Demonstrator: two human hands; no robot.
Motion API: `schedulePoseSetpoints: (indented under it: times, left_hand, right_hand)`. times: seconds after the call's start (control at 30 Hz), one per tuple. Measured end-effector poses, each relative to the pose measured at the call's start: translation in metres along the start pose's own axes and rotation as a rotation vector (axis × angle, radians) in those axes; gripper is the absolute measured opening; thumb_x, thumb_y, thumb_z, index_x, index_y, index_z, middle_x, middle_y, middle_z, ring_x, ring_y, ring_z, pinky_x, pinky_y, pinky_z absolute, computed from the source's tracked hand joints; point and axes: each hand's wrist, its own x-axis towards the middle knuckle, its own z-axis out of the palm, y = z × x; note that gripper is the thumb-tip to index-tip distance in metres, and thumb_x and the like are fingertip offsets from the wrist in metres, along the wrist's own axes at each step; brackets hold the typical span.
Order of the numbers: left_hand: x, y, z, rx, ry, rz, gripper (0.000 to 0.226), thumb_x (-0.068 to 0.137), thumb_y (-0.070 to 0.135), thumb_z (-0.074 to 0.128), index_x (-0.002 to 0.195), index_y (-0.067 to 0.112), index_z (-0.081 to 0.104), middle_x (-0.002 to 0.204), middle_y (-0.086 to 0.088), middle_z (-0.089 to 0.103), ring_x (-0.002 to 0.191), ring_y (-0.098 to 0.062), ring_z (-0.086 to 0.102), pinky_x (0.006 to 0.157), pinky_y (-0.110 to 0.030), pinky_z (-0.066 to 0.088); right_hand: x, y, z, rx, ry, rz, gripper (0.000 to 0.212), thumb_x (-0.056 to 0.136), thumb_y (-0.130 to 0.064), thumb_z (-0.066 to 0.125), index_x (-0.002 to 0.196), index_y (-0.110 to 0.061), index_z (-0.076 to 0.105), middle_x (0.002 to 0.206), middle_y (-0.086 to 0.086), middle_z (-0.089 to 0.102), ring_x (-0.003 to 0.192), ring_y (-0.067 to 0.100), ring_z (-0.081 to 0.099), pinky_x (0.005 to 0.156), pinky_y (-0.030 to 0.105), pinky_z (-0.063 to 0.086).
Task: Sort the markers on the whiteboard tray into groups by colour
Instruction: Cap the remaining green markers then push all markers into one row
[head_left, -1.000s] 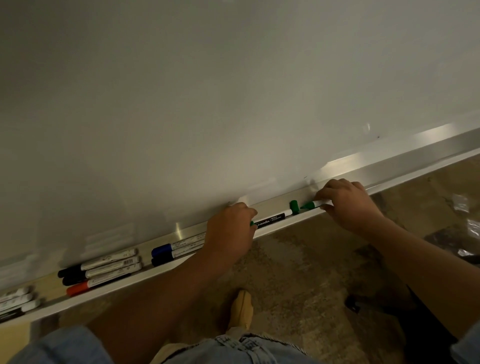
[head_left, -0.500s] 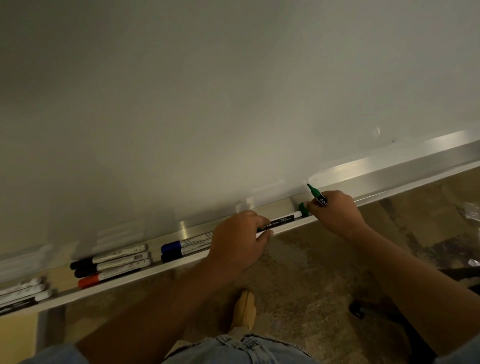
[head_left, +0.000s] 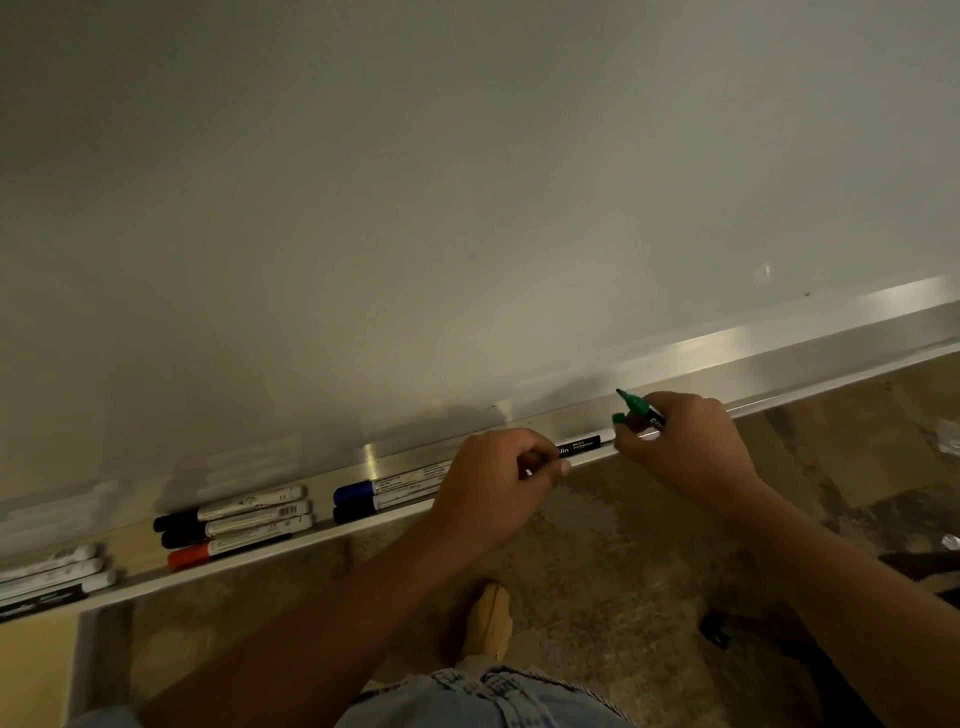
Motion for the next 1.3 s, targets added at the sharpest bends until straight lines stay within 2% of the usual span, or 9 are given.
schedulePoseSetpoints:
  times: [0.13, 0.3, 0.47, 0.6, 0.7, 0.9, 1.07, 1.23, 1.3]
  left_hand:
    - [-0.004, 0.011, -0.001, -0.192, -0.039, -0.064, 0.023, 0.085, 0.036, 0.067, 0.102, 0.021, 0.070, 0.081, 0.005, 0.068, 0.068, -0.004, 0.060, 0.058, -0.020, 0.047]
    - [-0.017, 0.015, -0.004, -0.329, -0.070, -0.125, 0.020, 0.085, 0.022, 0.068, 0.104, 0.014, 0.070, 0.086, -0.002, 0.072, 0.070, -0.010, 0.068, 0.060, -0.024, 0.056]
    - [-0.028, 0.007, -0.018, -0.544, 0.048, -0.240, 0.013, 0.081, 0.009, 0.070, 0.094, 0.010, 0.070, 0.084, -0.007, 0.072, 0.075, -0.015, 0.071, 0.063, -0.024, 0.057]
    - [-0.039, 0.001, -0.034, -0.821, 0.184, -0.307, 0.018, 0.077, -0.001, 0.070, 0.092, 0.007, 0.069, 0.086, -0.011, 0.074, 0.081, -0.023, 0.072, 0.062, -0.022, 0.056]
    - [-0.046, 0.001, -0.042, -0.926, 0.227, -0.287, 0.019, 0.076, -0.004, 0.068, 0.092, 0.007, 0.071, 0.091, -0.010, 0.074, 0.085, -0.021, 0.072, 0.060, -0.019, 0.054]
    - [-0.054, 0.005, -0.050, -0.892, 0.220, -0.164, 0.020, 0.077, -0.003, 0.067, 0.094, 0.009, 0.071, 0.093, -0.010, 0.075, 0.087, -0.022, 0.072, 0.061, -0.021, 0.055]
    - [-0.061, 0.008, -0.049, -0.715, 0.152, -0.090, 0.020, 0.070, 0.016, 0.073, 0.091, 0.018, 0.074, 0.089, -0.006, 0.075, 0.080, -0.027, 0.071, 0.064, -0.026, 0.057]
    - [-0.063, 0.007, -0.055, -0.708, 0.160, -0.094, 0.021, 0.071, 0.017, 0.071, 0.092, 0.014, 0.072, 0.085, -0.010, 0.074, 0.079, -0.029, 0.071, 0.066, -0.027, 0.057]
    - [-0.065, 0.007, -0.058, -0.753, 0.148, -0.108, 0.020, 0.071, 0.014, 0.071, 0.091, 0.014, 0.073, 0.083, -0.011, 0.075, 0.078, -0.027, 0.071, 0.065, -0.025, 0.057]
  right_hand:
    - [-0.029, -0.030, -0.001, 0.102, -0.108, -0.101, 0.014, 0.072, -0.038, 0.066, 0.083, -0.030, 0.063, 0.064, -0.020, 0.057, 0.063, -0.011, 0.058, 0.043, 0.005, 0.040]
    - [-0.050, -0.059, -0.001, 0.182, -0.148, -0.239, 0.018, 0.073, -0.036, 0.067, 0.089, -0.027, 0.065, 0.066, -0.019, 0.059, 0.063, -0.003, 0.058, 0.049, 0.009, 0.041]
    - [-0.055, -0.071, -0.002, 0.314, -0.179, -0.233, 0.024, 0.078, -0.043, 0.066, 0.098, -0.030, 0.064, 0.070, -0.014, 0.060, 0.062, 0.004, 0.058, 0.052, 0.014, 0.046]
    - [-0.054, -0.072, -0.013, 0.524, -0.223, -0.201, 0.031, 0.094, -0.047, 0.036, 0.108, -0.030, 0.058, 0.085, -0.010, 0.062, 0.073, 0.009, 0.058, 0.059, 0.018, 0.047]
    - [-0.055, -0.075, -0.023, 0.415, -0.210, -0.274, 0.033, 0.092, -0.049, 0.037, 0.109, -0.037, 0.062, 0.088, -0.020, 0.061, 0.081, 0.005, 0.057, 0.065, 0.013, 0.044]
    - [-0.055, -0.086, -0.030, 0.208, -0.143, -0.385, 0.034, 0.085, -0.051, 0.042, 0.108, -0.038, 0.064, 0.091, -0.028, 0.061, 0.086, -0.005, 0.057, 0.067, 0.007, 0.044]
    - [-0.056, -0.092, -0.034, 0.193, -0.158, -0.455, 0.027, 0.083, -0.047, 0.054, 0.108, -0.041, 0.061, 0.088, -0.027, 0.061, 0.083, -0.004, 0.060, 0.065, 0.007, 0.046]
    - [-0.053, -0.082, -0.043, 0.249, -0.272, -0.450, 0.045, 0.071, -0.013, 0.078, 0.101, -0.041, 0.060, 0.093, -0.027, 0.062, 0.087, -0.004, 0.062, 0.066, 0.006, 0.049]
    - [-0.051, -0.076, -0.049, 0.356, -0.252, -0.409, 0.037, 0.071, -0.015, 0.078, 0.097, -0.037, 0.065, 0.095, -0.023, 0.066, 0.082, 0.000, 0.066, 0.063, 0.010, 0.051]
